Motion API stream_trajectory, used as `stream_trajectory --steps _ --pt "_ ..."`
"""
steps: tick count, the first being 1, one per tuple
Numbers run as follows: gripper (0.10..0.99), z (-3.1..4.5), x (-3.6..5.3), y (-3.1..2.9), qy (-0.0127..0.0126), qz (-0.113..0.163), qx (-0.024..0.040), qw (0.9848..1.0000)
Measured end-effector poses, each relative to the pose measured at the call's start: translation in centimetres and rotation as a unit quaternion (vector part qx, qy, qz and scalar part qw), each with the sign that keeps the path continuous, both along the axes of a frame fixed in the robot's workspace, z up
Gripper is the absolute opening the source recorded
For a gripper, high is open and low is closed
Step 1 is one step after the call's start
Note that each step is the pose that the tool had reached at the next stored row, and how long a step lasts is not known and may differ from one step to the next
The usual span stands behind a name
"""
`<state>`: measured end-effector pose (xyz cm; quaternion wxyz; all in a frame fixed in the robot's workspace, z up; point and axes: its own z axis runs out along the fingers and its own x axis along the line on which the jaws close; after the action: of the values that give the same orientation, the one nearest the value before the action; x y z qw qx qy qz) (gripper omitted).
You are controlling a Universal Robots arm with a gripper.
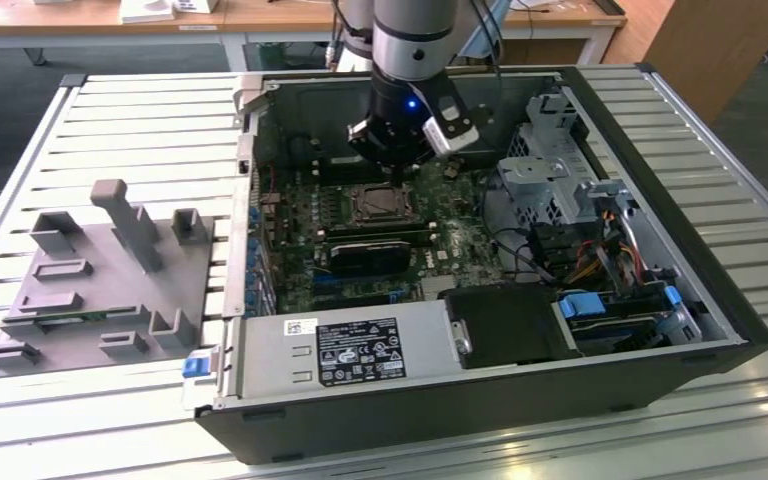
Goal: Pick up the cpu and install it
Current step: 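Install the second cpu locking lever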
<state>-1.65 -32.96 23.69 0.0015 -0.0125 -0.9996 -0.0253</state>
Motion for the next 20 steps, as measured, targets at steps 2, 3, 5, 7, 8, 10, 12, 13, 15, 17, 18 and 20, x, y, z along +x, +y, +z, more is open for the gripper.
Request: stream_trajectory --steps 2,3,5,7,8,10,12,13,15,17,18,20 --pt "0.106 -0.01 0.00 -0.44 0.0000 0.000 0.0003 1.0000" --pt "0.106 0.00 0.00 -0.64 0.0000 0.000 0.0003 1.0000" --pt "0.106 -0.02 0.00 -0.99 0.0000 0.000 0.0007 1.0000" --pt "0.106 -0.03 0.00 -1.26 0.0000 0.000 0.0011 1.0000" --pt "0.106 -0.03 0.00 -1.38 0.0000 0.000 0.0010 1.0000" --pt "0.106 -0.05 0.00 -1.67 0.0000 0.000 0.0010 1.0000" --pt "0.106 -0.08 0.00 -2.19 0.0000 0.000 0.0011 1.0000" --pt "0.106 -0.10 0.00 -2.44 0.0000 0.000 0.0011 1.0000" --pt "0.106 -0.11 0.00 -2.89 0.0000 0.000 0.0010 1.0000" --pt "0.106 -0.14 -0.15 -3.11 0.0000 0.000 0.0010 1.0000" --pt "0.106 -0.16 -0.47 -3.20 0.0000 0.000 0.0011 1.0000" --pt "0.106 -0.18 -1.15 -3.38 0.0000 0.001 0.0010 1.0000"
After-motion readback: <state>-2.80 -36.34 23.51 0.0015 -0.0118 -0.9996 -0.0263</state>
